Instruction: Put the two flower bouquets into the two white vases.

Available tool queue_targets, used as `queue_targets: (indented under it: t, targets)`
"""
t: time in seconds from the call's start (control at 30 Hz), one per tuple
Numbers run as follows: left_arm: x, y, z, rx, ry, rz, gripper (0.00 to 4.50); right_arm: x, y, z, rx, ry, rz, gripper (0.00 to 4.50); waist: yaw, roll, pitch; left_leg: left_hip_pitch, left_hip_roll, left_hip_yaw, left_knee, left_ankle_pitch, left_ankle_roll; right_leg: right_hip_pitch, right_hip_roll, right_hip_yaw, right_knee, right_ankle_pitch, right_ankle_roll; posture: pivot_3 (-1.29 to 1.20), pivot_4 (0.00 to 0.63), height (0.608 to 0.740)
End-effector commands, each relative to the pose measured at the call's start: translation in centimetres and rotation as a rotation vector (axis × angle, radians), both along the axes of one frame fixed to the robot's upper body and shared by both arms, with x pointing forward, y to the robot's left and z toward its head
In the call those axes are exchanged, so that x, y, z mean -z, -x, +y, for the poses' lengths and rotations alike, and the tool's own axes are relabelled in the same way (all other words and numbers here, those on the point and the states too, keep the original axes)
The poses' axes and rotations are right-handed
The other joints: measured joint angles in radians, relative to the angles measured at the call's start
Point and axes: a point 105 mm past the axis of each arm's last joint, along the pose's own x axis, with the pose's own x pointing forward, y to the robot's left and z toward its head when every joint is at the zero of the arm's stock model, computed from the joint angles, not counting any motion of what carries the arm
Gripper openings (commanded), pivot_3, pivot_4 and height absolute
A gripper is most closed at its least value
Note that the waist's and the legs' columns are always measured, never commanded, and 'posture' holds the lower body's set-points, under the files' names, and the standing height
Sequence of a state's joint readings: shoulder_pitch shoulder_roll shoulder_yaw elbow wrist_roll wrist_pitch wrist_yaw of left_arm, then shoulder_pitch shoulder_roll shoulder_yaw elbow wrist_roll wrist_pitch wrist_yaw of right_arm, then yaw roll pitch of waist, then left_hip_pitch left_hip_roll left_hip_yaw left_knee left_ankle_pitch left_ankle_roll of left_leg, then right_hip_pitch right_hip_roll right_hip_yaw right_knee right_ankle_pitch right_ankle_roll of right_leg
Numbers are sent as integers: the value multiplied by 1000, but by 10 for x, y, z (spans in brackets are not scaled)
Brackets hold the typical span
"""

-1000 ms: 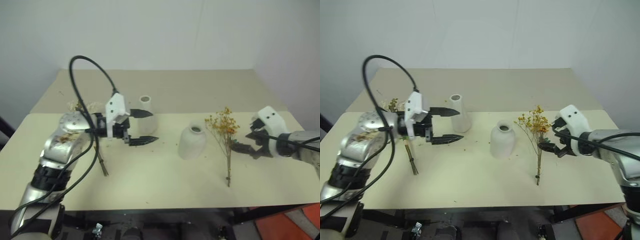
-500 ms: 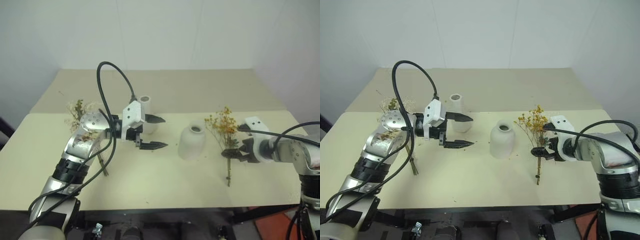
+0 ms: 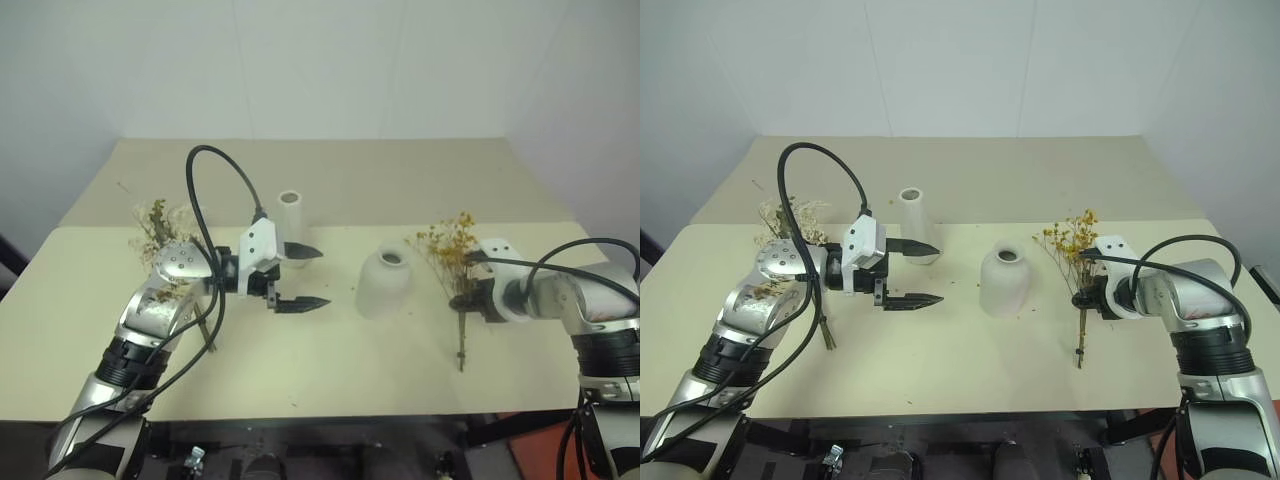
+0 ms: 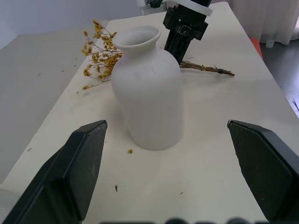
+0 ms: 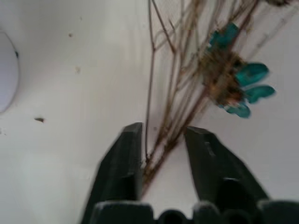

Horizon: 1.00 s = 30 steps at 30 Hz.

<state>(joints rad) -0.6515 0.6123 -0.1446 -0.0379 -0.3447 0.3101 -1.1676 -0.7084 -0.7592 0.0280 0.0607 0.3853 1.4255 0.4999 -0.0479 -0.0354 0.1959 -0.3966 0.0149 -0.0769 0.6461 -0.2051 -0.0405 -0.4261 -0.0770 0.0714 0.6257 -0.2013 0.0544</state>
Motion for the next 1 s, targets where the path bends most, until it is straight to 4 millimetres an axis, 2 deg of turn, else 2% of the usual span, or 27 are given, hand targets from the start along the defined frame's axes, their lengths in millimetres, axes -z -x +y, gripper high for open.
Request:
queue_targets:
  t: [0.03, 0.07, 0.23, 0.3, 0.43, 0.5, 0.6, 0.67, 0.7, 0.77, 0.87, 1.0]
  targets:
    - [-12, 3, 2, -8, 20, -45, 4500, -13, -5, -1, 3, 20, -51, 308, 2, 0, 0, 0, 0, 0, 0, 0, 0, 0, 0, 0, 0, 0, 0, 0, 150, 740]
    - [-12, 3, 3, -11, 21, -45, 4500, -14, -5, 0, 4, 22, -52, 38, 2, 0, 0, 0, 0, 0, 0, 0, 0, 0, 0, 0, 0, 0, 0, 0, 150, 740]
    - [-12, 3, 2, -21, 30, -33, 4500, -29, -12, -4, 44, 63, -139, 38, 2, 0, 0, 0, 0, 0, 0, 0, 0, 0, 0, 0, 0, 0, 0, 0, 150, 740]
    - [-12, 2, 2, -22, 30, -32, 4500, -50, -20, -7, 68, 93, -285, 38, 1, 0, 0, 0, 0, 0, 0, 0, 0, 0, 0, 0, 0, 0, 0, 0, 150, 740]
    - [-15, -1, 4, -34, 32, -37, 4500, -118, -29, -9, 99, 300, -792, 38, 1, 1, 0, -1, 0, 0, -1, 0, 0, -1, 0, 0, 0, -1, 1, 0, 150, 740]
    - [-16, -2, 4, -39, 35, -40, 4500, -147, -21, 0, 26, 247, -954, 38, 1, 1, 0, -1, 0, 0, 0, 0, 0, -1, 0, 0, 0, -1, 2, 0, 150, 740]
    - [-16, -2, 3, -33, 40, -34, 4500, -173, -7, 10, -35, 113, -1117, 38, 3, 1, 0, -1, 0, 0, -1, 0, 0, -1, 0, 0, 0, -1, 1, 0, 150, 740]
    - [-17, -1, 2, -28, 40, -34, 4500, -194, 8, 20, -67, -105, -1231, 38, 2, 0, 0, -1, 0, 0, 0, 0, 0, 0, 0, 0, -1, -1, 1, 0, 150, 740]
    - [-17, -1, 2, -26, 40, -35, 4500, -206, 23, 31, -136, -293, -1292, 38, 1, 1, 0, 0, 0, -1, 0, 0, 0, 1, 0, 0, 0, 0, 1, 0, 150, 740]
    - [-18, -1, 2, -24, 41, -34, 4500, -221, 46, 42, -229, -508, -1392, 38, 1, 1, 0, 1, 0, -1, -1, 0, 0, 1, 0, 0, 0, 0, 0, 0, 150, 740]
    - [-19, 0, 1, -19, 41, -33, 4500, -228, 64, 50, -285, -690, -1470, 38, 1, 1, 1, 1, 1, -1, -1, 0, 0, 1, 0, 0, 1, 0, 0, 0, 150, 740]
    - [-19, 0, 0, -16, 35, -31, 4500, -205, 65, 70, -409, -616, -1408, 38, 3, 1, 1, 2, 1, -1, -1, 0, 0, 2, 0, -1, 1, 0, 0, 0, 150, 740]
